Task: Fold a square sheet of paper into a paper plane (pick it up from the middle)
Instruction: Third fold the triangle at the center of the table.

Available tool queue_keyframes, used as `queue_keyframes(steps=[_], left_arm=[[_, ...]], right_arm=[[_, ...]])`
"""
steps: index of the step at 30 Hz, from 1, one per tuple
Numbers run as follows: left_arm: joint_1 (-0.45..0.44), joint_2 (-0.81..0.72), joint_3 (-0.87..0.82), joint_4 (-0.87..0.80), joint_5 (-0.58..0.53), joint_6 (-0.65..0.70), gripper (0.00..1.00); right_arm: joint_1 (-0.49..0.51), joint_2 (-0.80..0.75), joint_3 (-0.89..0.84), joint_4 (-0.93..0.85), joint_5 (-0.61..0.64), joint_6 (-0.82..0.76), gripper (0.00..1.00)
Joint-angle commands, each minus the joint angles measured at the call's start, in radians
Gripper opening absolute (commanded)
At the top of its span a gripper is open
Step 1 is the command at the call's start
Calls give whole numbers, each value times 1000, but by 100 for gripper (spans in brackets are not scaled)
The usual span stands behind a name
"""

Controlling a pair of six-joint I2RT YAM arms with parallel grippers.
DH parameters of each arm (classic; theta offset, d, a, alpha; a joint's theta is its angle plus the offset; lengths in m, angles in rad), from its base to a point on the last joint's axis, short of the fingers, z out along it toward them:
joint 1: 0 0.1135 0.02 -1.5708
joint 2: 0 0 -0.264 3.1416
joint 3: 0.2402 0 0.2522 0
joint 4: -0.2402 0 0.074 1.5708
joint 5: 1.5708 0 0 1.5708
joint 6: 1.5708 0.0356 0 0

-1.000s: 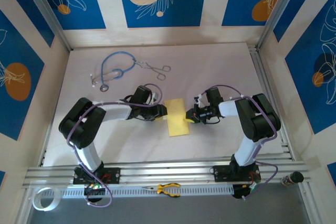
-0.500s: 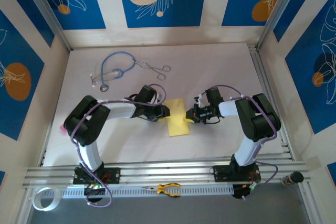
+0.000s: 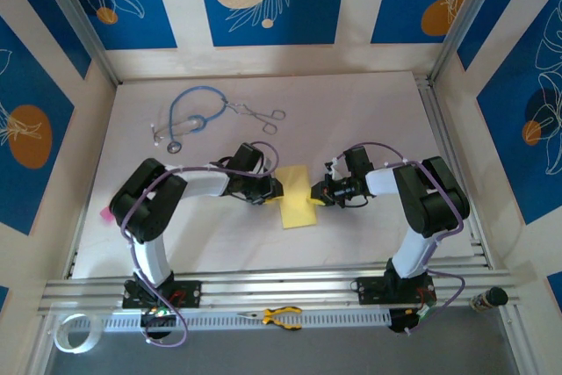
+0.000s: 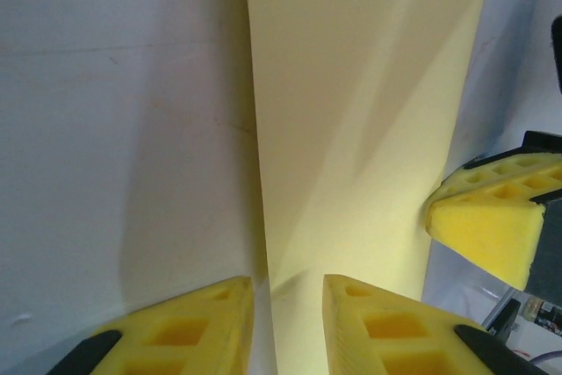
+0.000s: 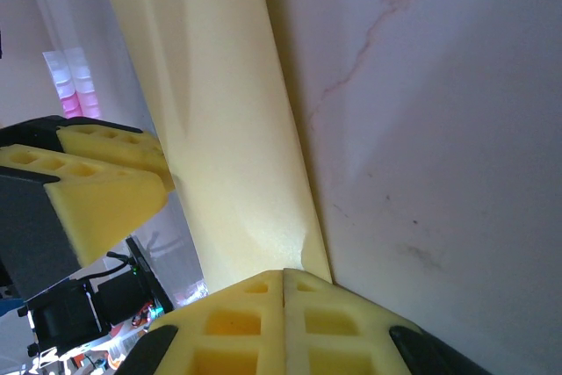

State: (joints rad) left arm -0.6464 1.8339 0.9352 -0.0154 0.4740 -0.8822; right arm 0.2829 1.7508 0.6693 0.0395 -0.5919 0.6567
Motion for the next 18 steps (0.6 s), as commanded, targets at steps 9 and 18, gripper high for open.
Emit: queue_keyframes(steps=[9, 18], left_arm=[[-19, 13, 10, 28, -6, -6, 19], [-19, -6, 4, 25, -27, -9, 10]], right_arm=[[3, 30, -24, -76, 79, 4, 4], [4, 13, -23, -79, 75, -2, 5]])
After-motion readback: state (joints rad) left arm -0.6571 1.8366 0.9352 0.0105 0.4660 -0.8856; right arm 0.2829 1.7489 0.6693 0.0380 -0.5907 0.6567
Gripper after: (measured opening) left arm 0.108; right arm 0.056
